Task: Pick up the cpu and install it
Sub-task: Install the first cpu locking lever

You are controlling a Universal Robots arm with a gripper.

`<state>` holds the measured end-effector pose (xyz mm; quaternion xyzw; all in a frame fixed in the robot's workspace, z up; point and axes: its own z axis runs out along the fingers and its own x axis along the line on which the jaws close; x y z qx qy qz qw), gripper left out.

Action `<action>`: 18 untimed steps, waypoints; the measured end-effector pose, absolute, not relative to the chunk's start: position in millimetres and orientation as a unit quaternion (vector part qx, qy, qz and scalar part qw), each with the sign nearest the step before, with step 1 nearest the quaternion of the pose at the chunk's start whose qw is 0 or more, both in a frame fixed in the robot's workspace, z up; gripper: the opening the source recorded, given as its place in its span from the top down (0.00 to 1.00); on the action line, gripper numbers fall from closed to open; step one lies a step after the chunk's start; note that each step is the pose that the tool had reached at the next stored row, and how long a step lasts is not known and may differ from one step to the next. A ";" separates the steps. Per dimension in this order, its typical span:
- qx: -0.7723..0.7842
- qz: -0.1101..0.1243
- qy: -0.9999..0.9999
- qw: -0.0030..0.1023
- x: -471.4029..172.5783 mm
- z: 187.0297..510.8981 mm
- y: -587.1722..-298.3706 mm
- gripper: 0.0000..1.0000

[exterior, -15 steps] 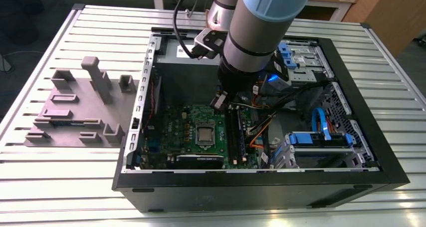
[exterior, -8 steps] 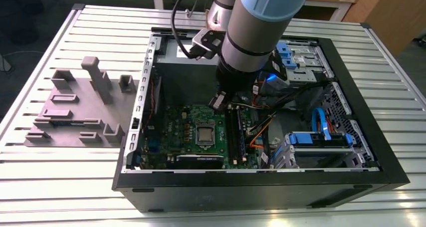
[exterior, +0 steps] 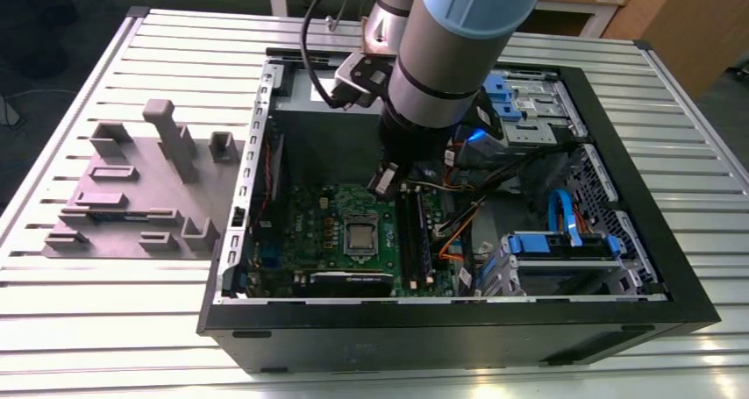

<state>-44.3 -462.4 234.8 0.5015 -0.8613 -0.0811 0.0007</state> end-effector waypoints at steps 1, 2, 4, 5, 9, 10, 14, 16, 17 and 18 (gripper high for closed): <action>0.503 -0.081 -0.860 0.001 -44.3 234.9 -462.9 0.90; 0.503 -0.081 -0.860 0.001 -44.3 234.9 -463.5 0.90; 0.504 -0.081 -0.860 0.001 -44.3 234.9 -464.8 0.90; 0.504 -0.081 -0.860 0.001 -44.3 234.9 -465.6 0.90; 0.504 -0.081 -0.860 0.001 -44.3 234.9 -470.1 0.90; 0.504 -0.081 -0.860 0.001 -44.3 234.9 -470.9 0.90; 0.504 -0.081 -0.860 0.001 -44.3 234.9 -471.7 0.90; 0.504 -0.081 -0.860 0.001 -44.3 234.9 -472.0 0.90; 0.504 -0.081 -0.860 0.001 -44.3 234.9 -472.0 0.90; 0.504 -0.081 -0.860 0.001 -44.3 234.9 -472.0 0.90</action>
